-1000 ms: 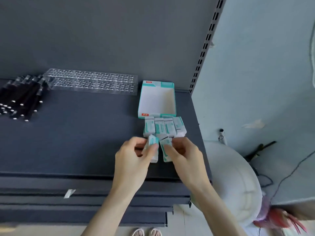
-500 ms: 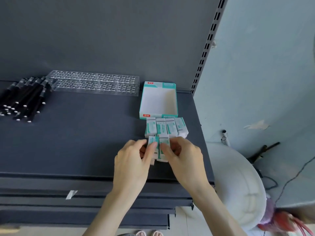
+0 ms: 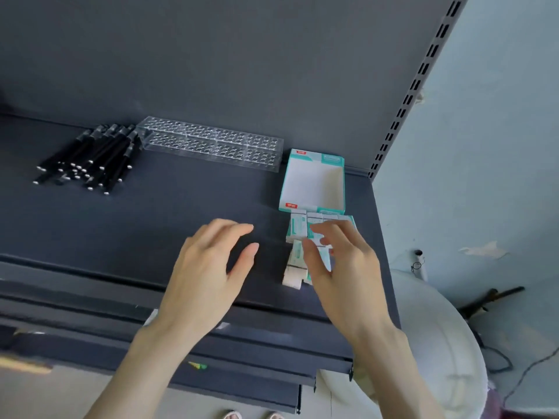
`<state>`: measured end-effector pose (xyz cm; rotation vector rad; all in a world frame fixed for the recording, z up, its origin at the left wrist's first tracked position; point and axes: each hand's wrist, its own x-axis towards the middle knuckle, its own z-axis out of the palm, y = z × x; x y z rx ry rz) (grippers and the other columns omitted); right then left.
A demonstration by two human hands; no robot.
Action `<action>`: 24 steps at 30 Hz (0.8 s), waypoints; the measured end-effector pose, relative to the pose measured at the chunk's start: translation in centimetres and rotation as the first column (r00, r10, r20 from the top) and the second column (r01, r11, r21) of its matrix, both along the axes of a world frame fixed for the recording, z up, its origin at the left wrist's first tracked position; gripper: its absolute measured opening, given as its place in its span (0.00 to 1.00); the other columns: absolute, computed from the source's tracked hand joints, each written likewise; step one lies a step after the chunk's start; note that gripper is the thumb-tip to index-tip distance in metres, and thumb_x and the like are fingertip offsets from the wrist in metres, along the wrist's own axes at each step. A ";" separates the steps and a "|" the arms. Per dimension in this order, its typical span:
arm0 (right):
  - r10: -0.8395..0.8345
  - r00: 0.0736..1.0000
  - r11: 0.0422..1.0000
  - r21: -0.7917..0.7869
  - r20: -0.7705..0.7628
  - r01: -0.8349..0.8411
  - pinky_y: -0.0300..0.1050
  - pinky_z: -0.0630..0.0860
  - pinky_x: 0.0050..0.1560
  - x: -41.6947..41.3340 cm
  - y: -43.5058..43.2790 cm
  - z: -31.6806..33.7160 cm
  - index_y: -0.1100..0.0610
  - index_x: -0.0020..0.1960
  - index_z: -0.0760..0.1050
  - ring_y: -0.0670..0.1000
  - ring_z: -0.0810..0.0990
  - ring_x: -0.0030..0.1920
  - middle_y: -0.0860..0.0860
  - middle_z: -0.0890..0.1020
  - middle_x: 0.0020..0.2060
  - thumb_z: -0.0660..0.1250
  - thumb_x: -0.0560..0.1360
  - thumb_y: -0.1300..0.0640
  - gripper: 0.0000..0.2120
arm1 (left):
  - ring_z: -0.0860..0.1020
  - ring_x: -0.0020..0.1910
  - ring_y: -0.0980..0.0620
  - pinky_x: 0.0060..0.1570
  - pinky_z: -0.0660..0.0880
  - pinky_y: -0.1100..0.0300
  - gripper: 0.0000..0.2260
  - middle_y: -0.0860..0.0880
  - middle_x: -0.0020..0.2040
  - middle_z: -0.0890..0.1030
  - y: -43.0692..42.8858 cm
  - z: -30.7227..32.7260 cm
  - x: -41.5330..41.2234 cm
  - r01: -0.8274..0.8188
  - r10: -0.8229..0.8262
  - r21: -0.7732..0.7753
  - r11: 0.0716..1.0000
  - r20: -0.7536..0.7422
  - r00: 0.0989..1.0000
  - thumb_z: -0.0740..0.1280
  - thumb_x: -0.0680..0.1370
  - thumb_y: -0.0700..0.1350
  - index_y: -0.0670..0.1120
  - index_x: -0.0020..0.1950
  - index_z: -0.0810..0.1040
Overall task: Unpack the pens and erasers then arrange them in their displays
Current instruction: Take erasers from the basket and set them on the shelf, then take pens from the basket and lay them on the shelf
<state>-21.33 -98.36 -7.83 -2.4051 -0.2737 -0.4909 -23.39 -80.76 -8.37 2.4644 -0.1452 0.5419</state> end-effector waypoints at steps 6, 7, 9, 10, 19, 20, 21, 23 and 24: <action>0.106 0.992 0.993 -0.065 0.073 -0.102 0.49 0.77 0.48 -0.9 6.6 0.9 0.60 0.56 0.78 0.57 0.78 0.51 0.53 0.79 0.55 0.67 0.75 0.58 0.12 | 0.78 0.52 0.47 0.55 0.69 0.53 0.15 0.50 0.55 0.80 6.6 1.6 -2.3 -0.088 0.084 0.056 0.995 0.069 0.994 0.65 0.76 0.49 0.44 0.60 0.78; 0.125 0.990 0.990 -0.081 0.069 -0.119 0.49 0.76 0.50 -1.1 8.0 0.9 0.60 0.57 0.78 0.58 0.78 0.53 0.53 0.79 0.57 0.67 0.75 0.58 0.12 | 0.78 0.53 0.47 0.55 0.69 0.52 0.16 0.49 0.55 0.80 8.0 1.7 -2.8 -0.098 0.094 0.059 0.993 0.072 0.993 0.65 0.75 0.49 0.44 0.60 0.78; 0.156 0.984 0.983 -0.111 0.080 -0.147 0.50 0.77 0.52 -1.6 11.2 0.7 0.60 0.57 0.78 0.59 0.77 0.55 0.55 0.79 0.58 0.68 0.74 0.58 0.13 | 0.78 0.53 0.45 0.56 0.71 0.49 0.17 0.49 0.55 0.80 11.3 1.6 -3.6 -0.122 0.117 0.066 0.990 0.076 0.990 0.65 0.75 0.49 0.43 0.61 0.77; 0.167 0.981 0.980 -0.122 0.097 -0.155 0.50 0.77 0.51 -1.9 13.0 0.6 0.60 0.57 0.78 0.60 0.78 0.54 0.55 0.79 0.58 0.69 0.74 0.58 0.12 | 0.78 0.53 0.44 0.56 0.72 0.47 0.17 0.48 0.55 0.80 13.2 1.4 -4.2 -0.134 0.129 0.071 0.988 0.072 0.989 0.64 0.76 0.50 0.43 0.61 0.77; 0.270 0.962 0.959 -0.100 0.039 -0.265 0.54 0.79 0.46 -6.5 33.7 -3.0 0.63 0.53 0.79 0.61 0.80 0.48 0.58 0.81 0.55 0.70 0.72 0.60 0.11 | 0.79 0.51 0.42 0.50 0.76 0.41 0.22 0.46 0.52 0.80 33.3 -1.6 -10.6 -0.231 0.234 0.119 0.966 -0.014 0.972 0.59 0.76 0.55 0.41 0.60 0.78; 0.279 0.960 0.956 -0.104 0.023 -0.275 0.53 0.79 0.46 -6.8 35.5 -3.2 0.62 0.53 0.79 0.61 0.80 0.48 0.58 0.81 0.55 0.70 0.72 0.60 0.11 | 0.79 0.51 0.42 0.50 0.76 0.41 0.21 0.46 0.52 0.81 35.1 -1.8 -11.0 -0.238 0.244 0.127 0.963 -0.034 0.969 0.60 0.76 0.55 0.41 0.60 0.78; 0.283 0.959 0.954 -0.105 0.010 -0.281 0.52 0.79 0.46 -6.9 37.2 -3.2 0.62 0.53 0.79 0.61 0.79 0.48 0.57 0.81 0.55 0.70 0.72 0.59 0.11 | 0.79 0.51 0.42 0.50 0.76 0.41 0.20 0.46 0.52 0.81 36.7 -2.0 -11.3 -0.243 0.251 0.132 0.961 -0.045 0.967 0.62 0.77 0.54 0.41 0.60 0.78; 0.286 0.958 0.952 -0.108 -0.007 -0.285 0.49 0.78 0.46 -6.6 40.1 -3.1 0.61 0.54 0.79 0.59 0.79 0.49 0.55 0.80 0.56 0.69 0.73 0.58 0.11 | 0.80 0.50 0.41 0.49 0.77 0.40 0.17 0.44 0.51 0.81 39.8 -2.0 -11.2 -0.264 0.271 0.138 0.955 -0.038 0.962 0.68 0.77 0.50 0.40 0.59 0.78; 0.290 0.957 0.950 -0.113 -0.021 -0.291 0.48 0.77 0.47 -6.3 41.5 -2.9 0.61 0.55 0.78 0.58 0.78 0.51 0.54 0.79 0.57 0.69 0.74 0.57 0.11 | 0.80 0.50 0.40 0.49 0.77 0.40 0.16 0.44 0.51 0.81 41.1 -1.9 -10.9 -0.269 0.276 0.137 0.953 -0.035 0.960 0.68 0.75 0.48 0.40 0.59 0.78</action>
